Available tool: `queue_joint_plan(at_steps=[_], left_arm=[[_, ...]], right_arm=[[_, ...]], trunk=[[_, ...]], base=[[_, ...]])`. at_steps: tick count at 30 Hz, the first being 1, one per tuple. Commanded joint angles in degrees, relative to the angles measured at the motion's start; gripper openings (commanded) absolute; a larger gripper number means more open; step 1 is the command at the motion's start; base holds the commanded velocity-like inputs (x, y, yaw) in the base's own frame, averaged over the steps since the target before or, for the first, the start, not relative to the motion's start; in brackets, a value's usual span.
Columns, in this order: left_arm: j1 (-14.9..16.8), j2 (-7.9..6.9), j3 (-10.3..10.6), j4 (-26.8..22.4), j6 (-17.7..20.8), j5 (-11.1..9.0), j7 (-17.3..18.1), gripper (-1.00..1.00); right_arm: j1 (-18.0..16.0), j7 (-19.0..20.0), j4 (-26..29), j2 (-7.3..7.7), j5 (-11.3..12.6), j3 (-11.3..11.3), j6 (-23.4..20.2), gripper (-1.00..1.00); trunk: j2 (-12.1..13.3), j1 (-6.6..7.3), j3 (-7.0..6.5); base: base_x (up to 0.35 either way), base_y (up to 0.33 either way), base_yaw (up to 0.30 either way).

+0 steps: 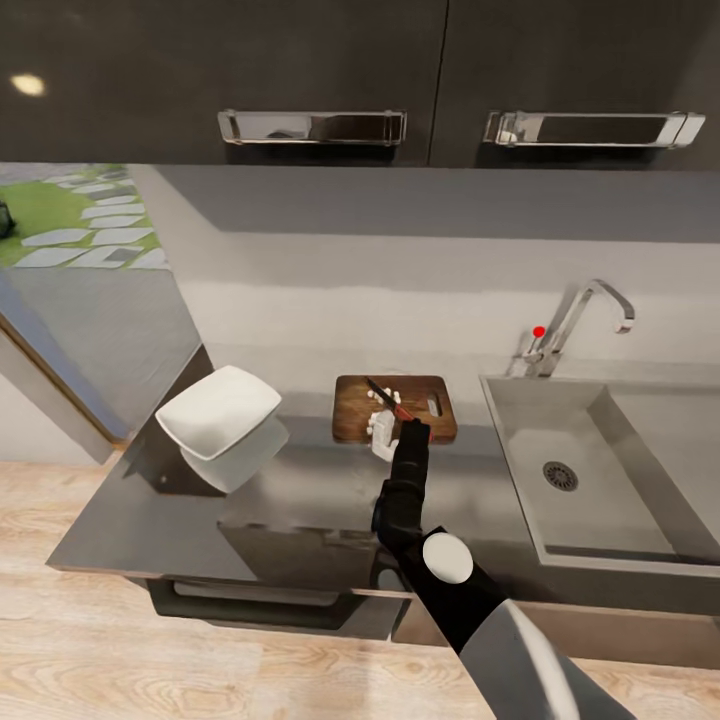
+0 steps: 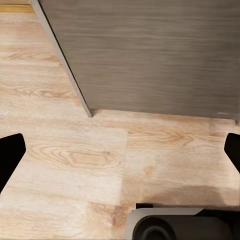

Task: In the kitchen, take the Vidalia onion out of the sink, dice it on the chopping board with the paring knife, put the diced onion into the bowl on the countertop, then place both the paring knife and the chopping board into the sink.

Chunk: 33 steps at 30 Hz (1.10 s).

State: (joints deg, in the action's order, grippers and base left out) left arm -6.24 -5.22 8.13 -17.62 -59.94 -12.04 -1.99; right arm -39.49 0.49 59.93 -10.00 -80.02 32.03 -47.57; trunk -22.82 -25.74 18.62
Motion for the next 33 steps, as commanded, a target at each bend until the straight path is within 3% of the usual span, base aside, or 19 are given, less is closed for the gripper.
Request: queue_joint_plan(at_steps=[1, 10, 13, 15, 16, 19, 22, 26, 30, 33], left_arm=[[-0.05, -0.06, 0.48, -0.13, -0.06, -0.44, -0.21, 1.0], [-0.01, -0.06, 0.48, -0.13, -0.06, -0.44, -0.21, 1.0], [0.0, -0.06, 0.48, -0.13, -0.06, -0.44, -0.21, 1.0], [-0.01, -0.06, 0.48, -0.13, -0.06, -0.44, -0.21, 1.0], [-0.01, -0.06, 0.48, -0.13, -0.06, -0.44, -0.21, 1.0], [-0.02, -0.06, 0.48, -0.13, -0.06, -0.44, -0.21, 1.0], [-0.04, -0.06, 0.48, -0.13, -0.06, -0.44, -0.21, 1.0], [-0.05, -0.06, 0.48, -0.12, -0.06, -0.44, -0.21, 1.0], [-0.02, -0.06, 0.48, -0.11, -0.06, -0.44, -0.21, 1.0], [-0.03, -0.06, 0.48, -0.12, -0.06, -0.44, -0.21, 1.0]], right_arm=[[-0.07, 0.03, -0.17, 0.0, -0.15, 0.14, -0.31, -1.0], [-0.07, -0.08, -0.11, 0.0, -0.08, 0.11, -0.21, -1.0], [-0.07, -0.14, 2.73, 0.0, 1.43, -0.63, -0.17, -1.0], [-0.07, 0.11, 7.68, 0.0, 3.9, -2.94, -0.16, -1.0], [-0.07, 0.33, 11.67, 0.0, 6.22, -5.29, -0.2, -1.0], [-0.07, 1.36, 18.67, 0.0, 9.38, -8.23, -0.28, -1.0], [-0.07, 4.2, 21.87, 0.0, 10.08, -10.24, -0.32, -1.0], [-0.07, 10.67, 24.44, 0.0, 10.29, -17.37, -0.23, -1.0], [-0.07, 16.87, 25.65, 0.0, 10.38, -22.37, -0.11, -1.0], [-0.07, 21.54, 26.42, 0.0, 10.46, -28.12, 0.0, -1.0]], trunk=[[-0.1, -0.04, 0.09], [-0.1, -0.04, 0.09], [-0.1, -0.04, 0.09], [-0.1, -0.04, 0.09], [-0.1, -0.04, 0.09], [-0.1, -0.04, 0.09], [-0.1, -0.04, 0.09], [-0.1, -0.04, 0.09], [-0.1, -0.04, 0.09], [-0.1, -0.04, 0.09]], base=[[0.04, 0.0, 0.0], [0.008, 0.0, 0.0], [0.0, 0.0, 0.0], [0.0, 0.0, 0.0], [0.0, 0.0, 0.0], [0.0, -0.015, 0.0], [0.0, -0.088, 0.0], [-0.008, -0.136, 0.0], [-0.056, -0.151, 0.0], [-0.075, -0.153, 0.0]])
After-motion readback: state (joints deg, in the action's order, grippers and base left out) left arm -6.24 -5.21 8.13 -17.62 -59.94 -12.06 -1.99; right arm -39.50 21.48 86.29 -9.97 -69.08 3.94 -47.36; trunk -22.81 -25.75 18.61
